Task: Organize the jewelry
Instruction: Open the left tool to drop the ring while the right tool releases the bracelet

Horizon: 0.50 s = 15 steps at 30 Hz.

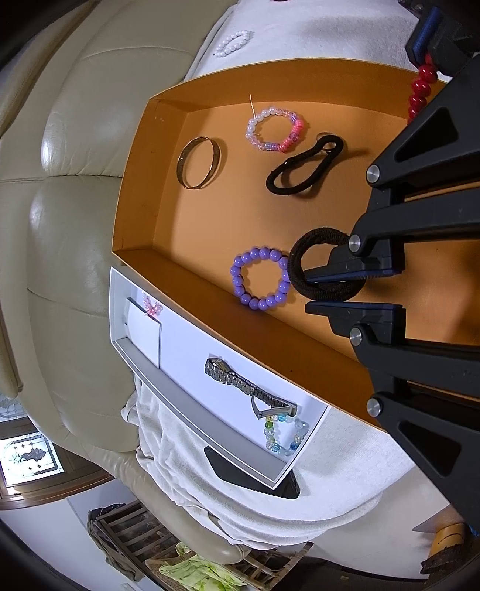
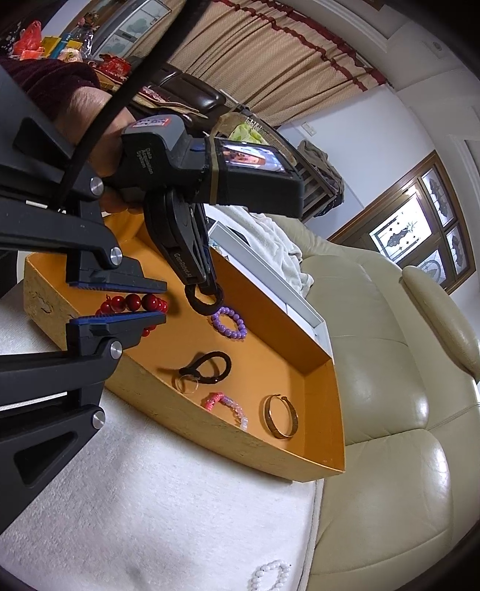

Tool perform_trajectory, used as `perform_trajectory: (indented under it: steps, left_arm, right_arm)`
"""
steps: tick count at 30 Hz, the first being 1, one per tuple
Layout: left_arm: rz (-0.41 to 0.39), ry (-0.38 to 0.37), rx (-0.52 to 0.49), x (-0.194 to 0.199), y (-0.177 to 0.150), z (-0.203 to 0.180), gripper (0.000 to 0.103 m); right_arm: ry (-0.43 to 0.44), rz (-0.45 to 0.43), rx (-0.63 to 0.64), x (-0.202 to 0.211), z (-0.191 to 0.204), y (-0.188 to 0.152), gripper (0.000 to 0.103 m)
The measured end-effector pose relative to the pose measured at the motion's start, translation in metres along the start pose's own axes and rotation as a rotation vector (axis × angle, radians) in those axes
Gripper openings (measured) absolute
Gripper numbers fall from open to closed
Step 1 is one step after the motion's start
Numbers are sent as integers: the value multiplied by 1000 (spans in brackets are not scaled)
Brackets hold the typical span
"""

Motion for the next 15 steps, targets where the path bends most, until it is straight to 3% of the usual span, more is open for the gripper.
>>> perform_trajectory:
  steps: [5, 6, 10, 15]
  left_arm:
    - [4, 22, -14, -1, 0, -2, 11]
    - [7, 31, -14, -2, 0, -2, 15]
    - [-2, 75, -9, -1, 1, 1, 49]
    - [-41, 104, -18, 7, 3, -3, 51]
  right_arm:
    - [-6, 16, -1, -4, 2, -2, 13]
    - [-8, 13, -1, -3, 2, -2, 13]
    - [-10, 7, -20, 1, -2, -2, 14]
    - [-41, -34, -34, 17, -12, 1, 14]
Point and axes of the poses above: each gripper's, at about its wrist camera, not at the fingertips, and x roughly against the way its jaws point, z to its left, y to its top, the point moved 4 cm from there along -x, roughly the way its jaws point, and after that the axes turned 8 degrees about z, right-handed, at the moved point
